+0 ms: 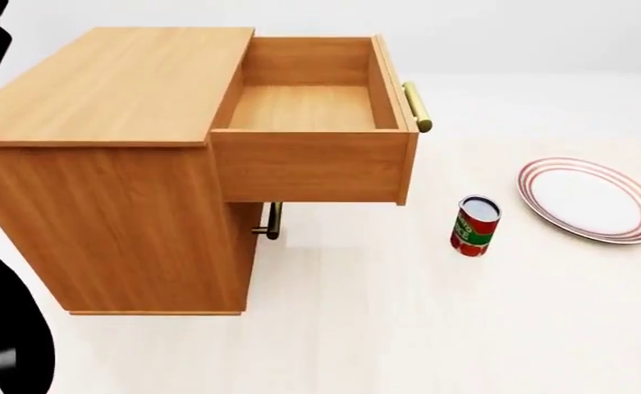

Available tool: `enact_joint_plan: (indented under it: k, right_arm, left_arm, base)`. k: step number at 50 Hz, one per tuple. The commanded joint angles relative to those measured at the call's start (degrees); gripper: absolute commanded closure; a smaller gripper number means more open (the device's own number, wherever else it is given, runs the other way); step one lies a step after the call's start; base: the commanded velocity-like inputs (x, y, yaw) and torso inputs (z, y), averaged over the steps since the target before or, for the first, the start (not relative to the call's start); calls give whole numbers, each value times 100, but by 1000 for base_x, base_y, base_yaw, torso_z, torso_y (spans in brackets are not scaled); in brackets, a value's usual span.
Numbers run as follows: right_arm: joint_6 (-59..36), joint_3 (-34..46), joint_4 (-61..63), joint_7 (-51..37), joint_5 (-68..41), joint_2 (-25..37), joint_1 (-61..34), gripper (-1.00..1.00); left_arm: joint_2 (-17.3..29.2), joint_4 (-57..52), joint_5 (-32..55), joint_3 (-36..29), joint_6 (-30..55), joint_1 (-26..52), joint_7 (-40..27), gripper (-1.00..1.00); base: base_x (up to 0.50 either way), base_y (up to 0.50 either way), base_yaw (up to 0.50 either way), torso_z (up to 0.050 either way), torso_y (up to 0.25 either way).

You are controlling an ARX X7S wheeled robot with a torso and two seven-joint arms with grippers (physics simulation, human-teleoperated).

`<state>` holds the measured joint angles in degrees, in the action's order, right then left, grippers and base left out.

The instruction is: Put the bowl in the top drawer of the cabinet.

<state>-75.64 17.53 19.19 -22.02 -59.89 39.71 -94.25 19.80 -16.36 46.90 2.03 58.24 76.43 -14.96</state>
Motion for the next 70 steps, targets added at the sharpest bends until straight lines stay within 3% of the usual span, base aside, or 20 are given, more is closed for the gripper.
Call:
enact_joint_plan:
  k: [1,5,9,20,24,32,38,45,46,47,48,51,64,70]
  right_arm:
    - [-969,134,-574,66,-430,64,-707,-100]
    - [-1173,397,-1346,351,-294,233,-1279,-100]
    - [-1333,1240,-1987,1010,-10,510,-1989,-100]
    - [-1419,4632,-2797,1228,-1977,1425,-3689,-100]
    - [-1435,5553,-2712,1618,-2037,1626,-4074,-100]
    - [-1436,6524,-2332,3638,-262,1844,-4075,-100]
    - [-1436,7204,-2109,5927,1980,1920,-4075,-100]
    - [-1436,8045,-1451,8821,4971,2370,-4073,-100]
    - [-1436,8150,-1321,9441,5614,2480,-4072,-100]
    - [-1436,7573,-1225,10300,6474,2607,-3294,-100]
    - [-1436,7716,-1121,11160,7333,2729,-3338,-100]
    - [-1436,8648,-805,11200,7469,3072,-4069,-100]
    - [-1436,9380,-345,11200,7958,3761,-4057,-100]
    - [-1436,8016,-321,11200,8256,3952,-2430,-100]
  left_arm:
    - [16,68,14,-6,-65,-29,36,-100]
    - [7,67,103,56,8,22,-12,-100]
    - [27,80,190,121,99,88,-58,-100]
    - [79,191,370,246,360,382,-217,-100]
    - [102,224,423,260,459,500,-270,-100]
    - [120,308,436,233,503,661,-303,-100]
    - [119,397,466,201,578,806,-334,-100]
    - [140,322,725,340,956,1052,-584,-100]
    - [145,304,781,372,1039,1108,-640,-100]
    - [149,285,837,405,1116,1155,-693,-100]
    - [153,251,900,444,1200,1192,-754,-100]
    - [155,205,996,504,1312,1234,-848,-100]
    - [148,269,850,365,1020,1180,-717,-100]
    - [146,233,925,385,1081,1252,-779,-100]
  base:
    - [0,0,0,0,0]
    - [0,0,0,0,0]
    - [0,0,0,0,0]
    - [0,0,0,0,0]
    - [0,0,0,0,0]
    - [0,0,0,0,0]
    - [0,0,0,0,0]
    - [0,0,0,0,0]
    - [0,0,0,0,0]
    - [0,0,0,0,0]
    - [0,0,0,0,0]
    - [0,0,0,0,0]
    - [0,0,0,0,0]
    - [0,0,0,0,0]
